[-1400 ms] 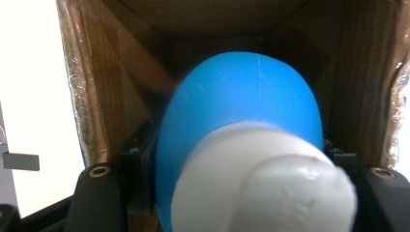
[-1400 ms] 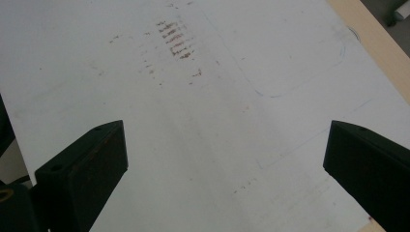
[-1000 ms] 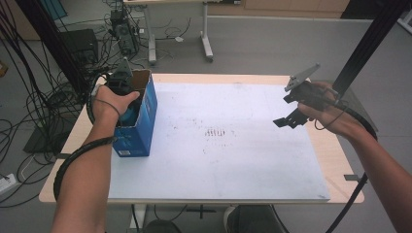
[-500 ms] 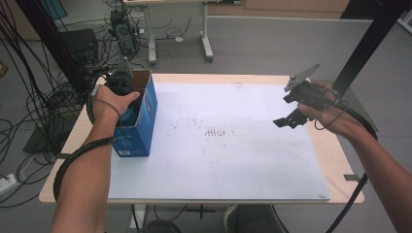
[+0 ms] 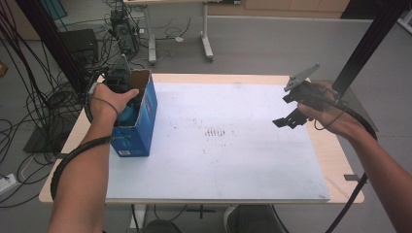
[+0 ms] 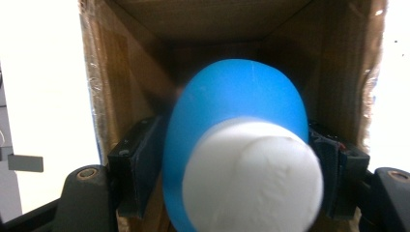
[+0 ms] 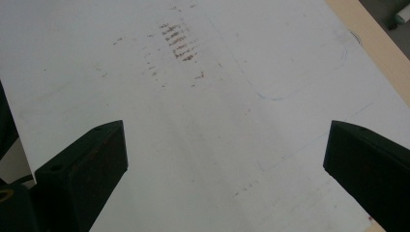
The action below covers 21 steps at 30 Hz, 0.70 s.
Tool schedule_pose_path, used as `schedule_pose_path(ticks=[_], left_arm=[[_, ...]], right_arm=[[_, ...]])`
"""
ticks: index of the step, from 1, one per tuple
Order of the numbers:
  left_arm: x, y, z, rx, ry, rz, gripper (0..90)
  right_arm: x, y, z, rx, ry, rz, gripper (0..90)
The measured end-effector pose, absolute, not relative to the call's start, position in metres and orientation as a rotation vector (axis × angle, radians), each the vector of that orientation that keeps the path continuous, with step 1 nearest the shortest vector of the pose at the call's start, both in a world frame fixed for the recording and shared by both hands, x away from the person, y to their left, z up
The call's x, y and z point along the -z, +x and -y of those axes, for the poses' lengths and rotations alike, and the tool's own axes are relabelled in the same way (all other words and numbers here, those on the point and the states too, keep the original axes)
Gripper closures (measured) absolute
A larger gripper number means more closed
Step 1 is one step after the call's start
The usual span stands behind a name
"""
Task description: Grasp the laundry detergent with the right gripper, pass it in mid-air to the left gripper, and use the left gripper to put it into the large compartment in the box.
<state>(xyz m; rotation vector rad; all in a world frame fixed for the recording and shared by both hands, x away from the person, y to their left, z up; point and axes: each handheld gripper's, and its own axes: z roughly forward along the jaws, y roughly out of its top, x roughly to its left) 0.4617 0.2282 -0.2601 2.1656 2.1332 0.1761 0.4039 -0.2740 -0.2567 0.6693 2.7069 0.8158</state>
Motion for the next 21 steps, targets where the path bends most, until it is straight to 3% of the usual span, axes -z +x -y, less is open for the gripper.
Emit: schedule_pose_path(ticks=[21], left_arm=[[0.216, 0.454, -0.221, -0.275, 2.215, -2.074, 25.9]], right_arm=[[0.251, 0.403, 0.273, -0.845, 0.663, -2.684, 1.7]])
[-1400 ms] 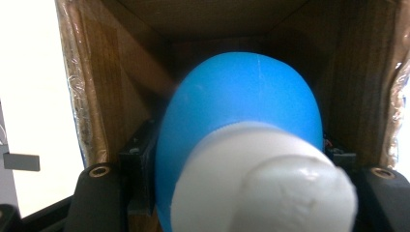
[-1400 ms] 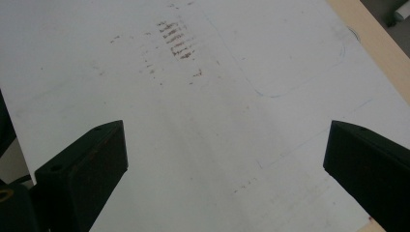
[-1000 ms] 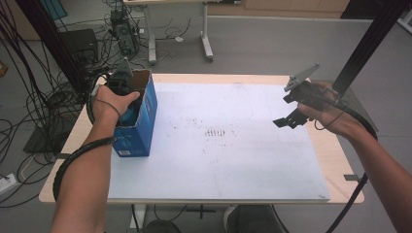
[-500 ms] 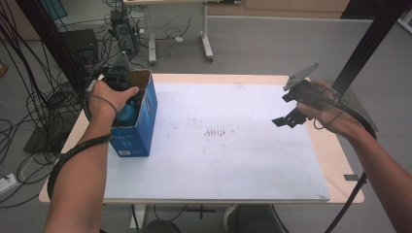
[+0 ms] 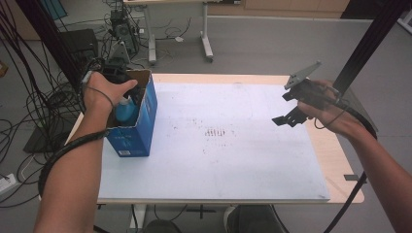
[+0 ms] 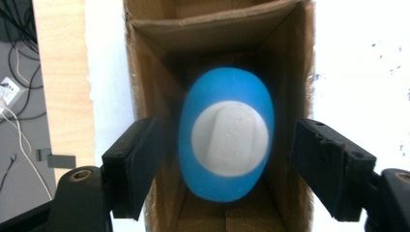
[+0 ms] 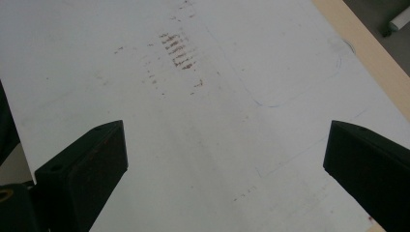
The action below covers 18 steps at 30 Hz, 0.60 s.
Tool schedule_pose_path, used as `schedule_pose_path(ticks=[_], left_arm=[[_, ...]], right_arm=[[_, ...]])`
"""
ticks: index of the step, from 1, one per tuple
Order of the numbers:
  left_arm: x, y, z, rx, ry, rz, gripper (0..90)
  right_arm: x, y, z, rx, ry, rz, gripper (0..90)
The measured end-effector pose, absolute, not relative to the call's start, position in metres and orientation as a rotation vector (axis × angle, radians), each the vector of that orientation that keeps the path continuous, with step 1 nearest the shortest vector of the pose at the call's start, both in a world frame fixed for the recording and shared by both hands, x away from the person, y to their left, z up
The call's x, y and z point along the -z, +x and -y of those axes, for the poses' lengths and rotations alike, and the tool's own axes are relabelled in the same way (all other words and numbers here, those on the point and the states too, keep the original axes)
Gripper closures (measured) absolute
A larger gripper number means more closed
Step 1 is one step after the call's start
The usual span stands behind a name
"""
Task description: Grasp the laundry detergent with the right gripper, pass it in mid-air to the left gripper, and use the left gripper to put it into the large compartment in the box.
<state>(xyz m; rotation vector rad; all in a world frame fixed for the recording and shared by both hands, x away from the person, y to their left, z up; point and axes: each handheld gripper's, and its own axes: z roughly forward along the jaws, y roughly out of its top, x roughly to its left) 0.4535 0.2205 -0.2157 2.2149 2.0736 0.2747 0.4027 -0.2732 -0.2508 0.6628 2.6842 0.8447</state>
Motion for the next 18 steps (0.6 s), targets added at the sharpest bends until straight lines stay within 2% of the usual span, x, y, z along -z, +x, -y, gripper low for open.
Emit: schedule_pose_path(ticks=[8, 18], left_arm=[[0.191, 0.45, -0.212, -0.322, 2.203, -2.015, 22.0], [0.175, 0.456, -0.177, -0.347, 2.23, -1.891, 15.8]], right_arm=[[0.247, 0.402, 0.27, -0.828, 0.662, -2.688, 1.7], [0.24, 0.402, 0.265, -0.818, 0.644, -2.688, 1.7]])
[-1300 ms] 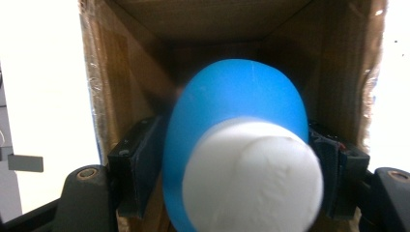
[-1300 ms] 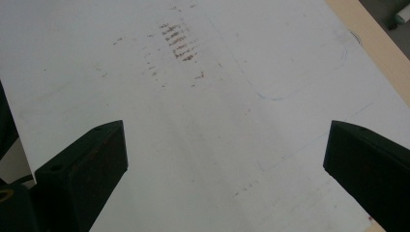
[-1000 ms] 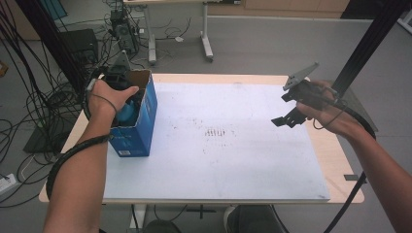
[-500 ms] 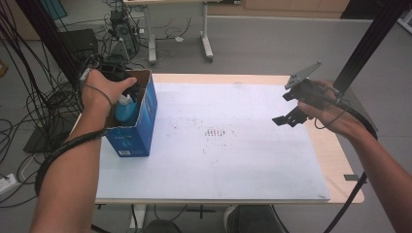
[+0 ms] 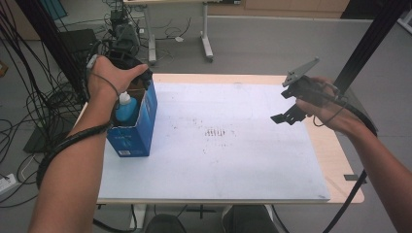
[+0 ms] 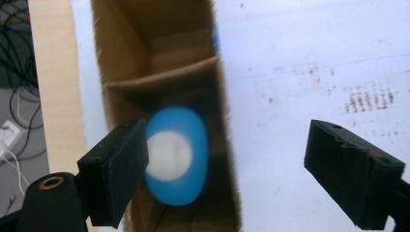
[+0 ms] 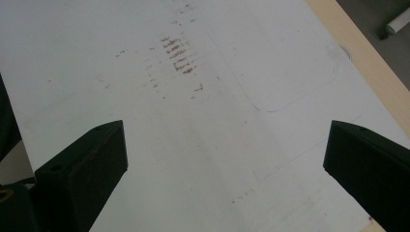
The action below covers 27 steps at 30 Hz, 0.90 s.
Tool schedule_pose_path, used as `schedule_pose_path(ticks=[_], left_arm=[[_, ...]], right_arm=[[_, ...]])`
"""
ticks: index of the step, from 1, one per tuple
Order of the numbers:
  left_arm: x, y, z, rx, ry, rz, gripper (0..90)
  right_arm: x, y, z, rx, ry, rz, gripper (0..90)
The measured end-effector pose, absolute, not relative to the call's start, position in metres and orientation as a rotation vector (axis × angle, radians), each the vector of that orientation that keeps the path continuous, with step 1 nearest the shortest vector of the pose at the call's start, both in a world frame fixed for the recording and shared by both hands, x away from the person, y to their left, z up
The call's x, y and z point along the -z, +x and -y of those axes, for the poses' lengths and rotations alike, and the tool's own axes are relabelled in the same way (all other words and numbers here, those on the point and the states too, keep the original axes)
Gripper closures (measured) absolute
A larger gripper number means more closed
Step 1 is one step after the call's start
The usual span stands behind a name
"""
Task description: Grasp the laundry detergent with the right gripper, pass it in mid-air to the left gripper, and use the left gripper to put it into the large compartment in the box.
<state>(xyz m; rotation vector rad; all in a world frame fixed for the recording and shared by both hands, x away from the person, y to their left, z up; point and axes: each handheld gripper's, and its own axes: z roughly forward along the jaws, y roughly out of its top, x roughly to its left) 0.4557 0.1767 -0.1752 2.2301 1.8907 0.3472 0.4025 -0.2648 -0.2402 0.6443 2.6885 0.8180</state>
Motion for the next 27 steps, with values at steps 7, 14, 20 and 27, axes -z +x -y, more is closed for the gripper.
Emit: schedule_pose_path(ticks=[7, 14, 20, 27], left_arm=[[0.172, 0.467, -0.147, -0.36, 2.258, -1.81, 11.7], [0.178, 0.483, -0.115, -0.337, 2.285, -1.729, 10.5], [0.18, 0.493, -0.092, -0.336, 2.299, -1.681, 10.5], [0.183, 0.496, -0.075, -0.316, 2.324, -1.651, 10.5]], right_arm=[[0.239, 0.406, 0.261, -0.803, 0.634, -2.696, 1.7], [0.237, 0.411, 0.265, -0.756, 0.653, -2.708, 1.7], [0.236, 0.413, 0.272, -0.743, 0.68, -2.699, 1.7], [0.239, 0.415, 0.275, -0.741, 0.698, -2.691, 1.7]])
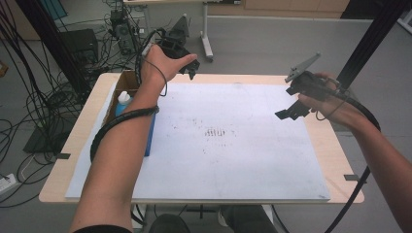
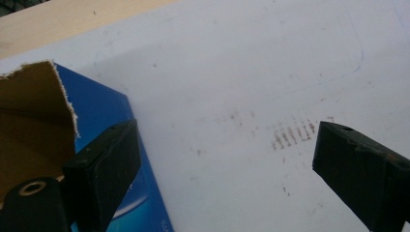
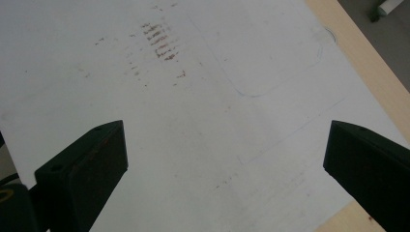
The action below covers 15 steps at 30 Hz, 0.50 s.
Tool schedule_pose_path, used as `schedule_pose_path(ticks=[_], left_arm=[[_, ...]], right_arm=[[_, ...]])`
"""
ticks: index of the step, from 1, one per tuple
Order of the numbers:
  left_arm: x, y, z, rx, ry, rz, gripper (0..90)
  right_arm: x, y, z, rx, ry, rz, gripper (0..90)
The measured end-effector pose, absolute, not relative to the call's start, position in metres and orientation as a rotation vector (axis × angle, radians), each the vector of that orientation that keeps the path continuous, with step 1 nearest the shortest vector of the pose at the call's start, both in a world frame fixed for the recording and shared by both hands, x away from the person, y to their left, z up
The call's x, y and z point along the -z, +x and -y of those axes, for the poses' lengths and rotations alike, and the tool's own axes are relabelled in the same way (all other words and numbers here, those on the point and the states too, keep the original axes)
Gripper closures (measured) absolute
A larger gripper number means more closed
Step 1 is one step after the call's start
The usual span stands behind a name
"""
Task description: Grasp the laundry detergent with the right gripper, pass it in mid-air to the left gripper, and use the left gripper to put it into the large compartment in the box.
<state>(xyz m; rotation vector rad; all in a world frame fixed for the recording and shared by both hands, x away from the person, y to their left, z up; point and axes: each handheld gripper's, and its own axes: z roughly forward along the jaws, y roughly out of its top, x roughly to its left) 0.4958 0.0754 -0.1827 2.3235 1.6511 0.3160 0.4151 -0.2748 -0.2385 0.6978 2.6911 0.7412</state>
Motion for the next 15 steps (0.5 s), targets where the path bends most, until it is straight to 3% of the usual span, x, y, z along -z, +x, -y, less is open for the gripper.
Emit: schedule_pose_path(ticks=[15], left_arm=[[0.1839, 0.4913, -0.0741, -0.329, 2.331, -1.659, 10.5]], right_arm=[[0.2381, 0.4124, 0.275, -0.74, 0.685, -2.695, 1.7]])
